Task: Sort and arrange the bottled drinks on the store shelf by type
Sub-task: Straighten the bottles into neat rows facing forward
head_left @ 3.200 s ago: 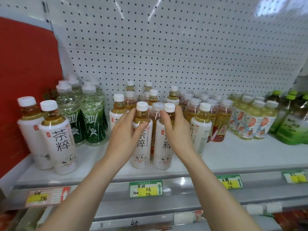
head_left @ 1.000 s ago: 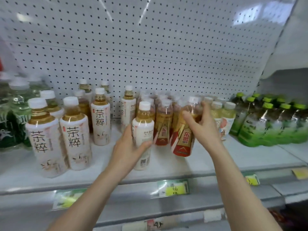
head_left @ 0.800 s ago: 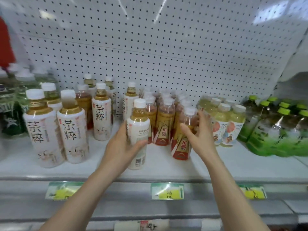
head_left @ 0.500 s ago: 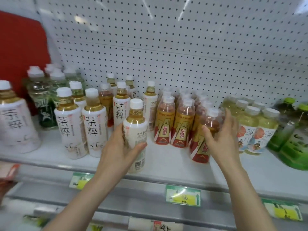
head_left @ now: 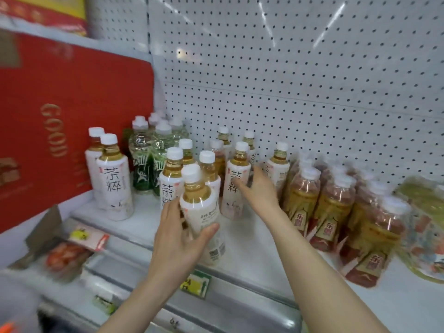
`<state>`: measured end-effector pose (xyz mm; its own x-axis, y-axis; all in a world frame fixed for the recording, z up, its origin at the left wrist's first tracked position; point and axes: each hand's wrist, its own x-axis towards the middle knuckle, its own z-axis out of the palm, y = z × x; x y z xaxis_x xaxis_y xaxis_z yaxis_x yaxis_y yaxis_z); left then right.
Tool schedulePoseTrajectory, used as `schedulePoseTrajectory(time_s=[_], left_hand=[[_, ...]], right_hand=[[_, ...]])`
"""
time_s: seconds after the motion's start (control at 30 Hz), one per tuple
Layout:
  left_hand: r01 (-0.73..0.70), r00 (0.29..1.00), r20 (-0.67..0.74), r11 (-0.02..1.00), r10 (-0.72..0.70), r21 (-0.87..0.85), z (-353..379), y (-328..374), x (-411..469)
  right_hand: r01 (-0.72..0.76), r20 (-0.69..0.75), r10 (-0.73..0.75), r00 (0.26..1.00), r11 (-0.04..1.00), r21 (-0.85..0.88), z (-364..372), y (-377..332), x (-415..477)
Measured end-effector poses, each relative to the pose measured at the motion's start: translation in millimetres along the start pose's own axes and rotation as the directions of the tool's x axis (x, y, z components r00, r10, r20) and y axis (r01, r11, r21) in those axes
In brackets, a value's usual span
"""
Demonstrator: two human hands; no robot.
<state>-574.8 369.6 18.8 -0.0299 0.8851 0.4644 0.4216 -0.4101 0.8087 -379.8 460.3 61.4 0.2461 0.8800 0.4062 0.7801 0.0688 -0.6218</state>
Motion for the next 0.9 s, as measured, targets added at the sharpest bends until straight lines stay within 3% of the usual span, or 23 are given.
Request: schedulePoseTrajectory(time_s=[0.17,0.37,0.43,0.53,0.57,0.7,0.9], left_hand=[[-0.006,1.000,-0.025,1.000,0.006,-0.011,-14,-4,9],[-0.017,1.000,0.018,1.000,0.017,-0.012,-11,-3,15],[-0.025,0.999,0.036,1.000,0.025,-0.008,-10,-3,16],[-0.027,0.999,0.044,1.000,0.027,0.000,-9,-3,18],[-0.029,0.999,0.046,1.000,0.028,0.009,-8,-4,18],[-0.063,0.996,0.058,0.998,0.062,0.015,-6,0,18],[-0.090,0.991,0.097,0.995,0.087,0.029,3,2,16]], right_hand=[[0.012,-0.022,-0.012,1.000,1.000,-0.007,22,2,3],[0.047,0.234,-0.090,0.968,0.982,0.181,25,-11,12],[0.055,0.120,-0.084,0.989,0.973,0.226,19,-9,18],[0.045,-0.237,-0.011,0.971,0.989,0.138,10,-3,38],[-0.002,-0.237,0.030,0.971,0.993,0.118,11,-2,45],[-0.130,0.006,0.130,0.991,0.985,0.117,27,0,65],[-0.058,-0.043,0.055,0.998,0.997,-0.059,7,5,18]])
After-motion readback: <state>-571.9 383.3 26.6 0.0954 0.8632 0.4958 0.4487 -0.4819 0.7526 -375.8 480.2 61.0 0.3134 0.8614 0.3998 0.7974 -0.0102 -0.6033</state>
